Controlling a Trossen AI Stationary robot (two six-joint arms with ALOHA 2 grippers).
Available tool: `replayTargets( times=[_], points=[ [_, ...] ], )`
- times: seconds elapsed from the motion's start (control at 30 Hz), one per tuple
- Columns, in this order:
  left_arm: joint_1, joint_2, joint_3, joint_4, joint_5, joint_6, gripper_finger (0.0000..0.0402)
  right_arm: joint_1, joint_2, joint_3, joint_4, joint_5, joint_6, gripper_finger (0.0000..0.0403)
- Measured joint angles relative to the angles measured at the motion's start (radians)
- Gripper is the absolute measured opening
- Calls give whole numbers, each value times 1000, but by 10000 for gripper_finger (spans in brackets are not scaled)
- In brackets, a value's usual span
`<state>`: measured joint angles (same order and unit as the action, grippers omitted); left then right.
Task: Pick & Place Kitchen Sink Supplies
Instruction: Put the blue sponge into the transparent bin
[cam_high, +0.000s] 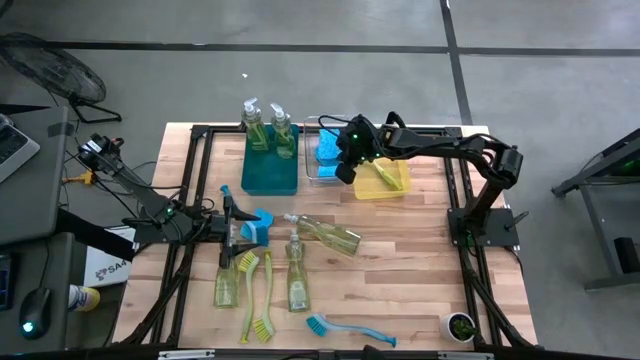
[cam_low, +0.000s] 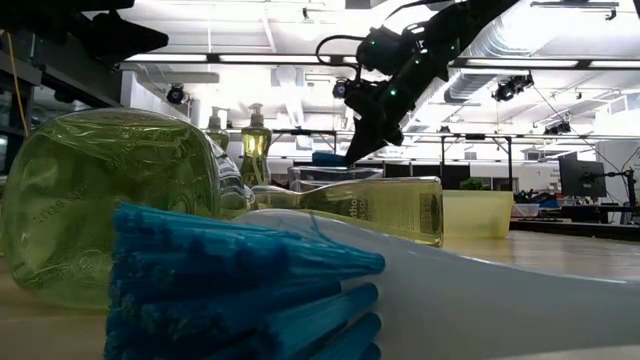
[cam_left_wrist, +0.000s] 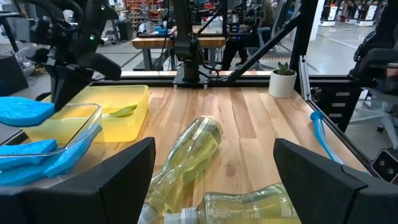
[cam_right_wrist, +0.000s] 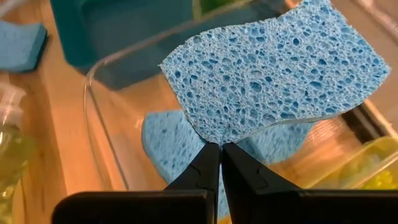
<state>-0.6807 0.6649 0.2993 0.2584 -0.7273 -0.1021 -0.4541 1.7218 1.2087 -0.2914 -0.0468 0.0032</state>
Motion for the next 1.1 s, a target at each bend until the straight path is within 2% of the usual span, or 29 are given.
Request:
replayTargets(
  times=[0.27,0.53,0.73,1.1],
  points=[
    [0,0,0,-8,0,1,321,-24,16,0,88,-9,28,8],
    [0,0,0,-31,2,0,321,-56,88,-1,123,-17,94,8],
    [0,0,0,-30,2,0,321,-71,99,-1,129,-75,122,16],
    [0,0,0,-30,2,0,321,-69,99,-1,115,-113,131,53]
  ],
)
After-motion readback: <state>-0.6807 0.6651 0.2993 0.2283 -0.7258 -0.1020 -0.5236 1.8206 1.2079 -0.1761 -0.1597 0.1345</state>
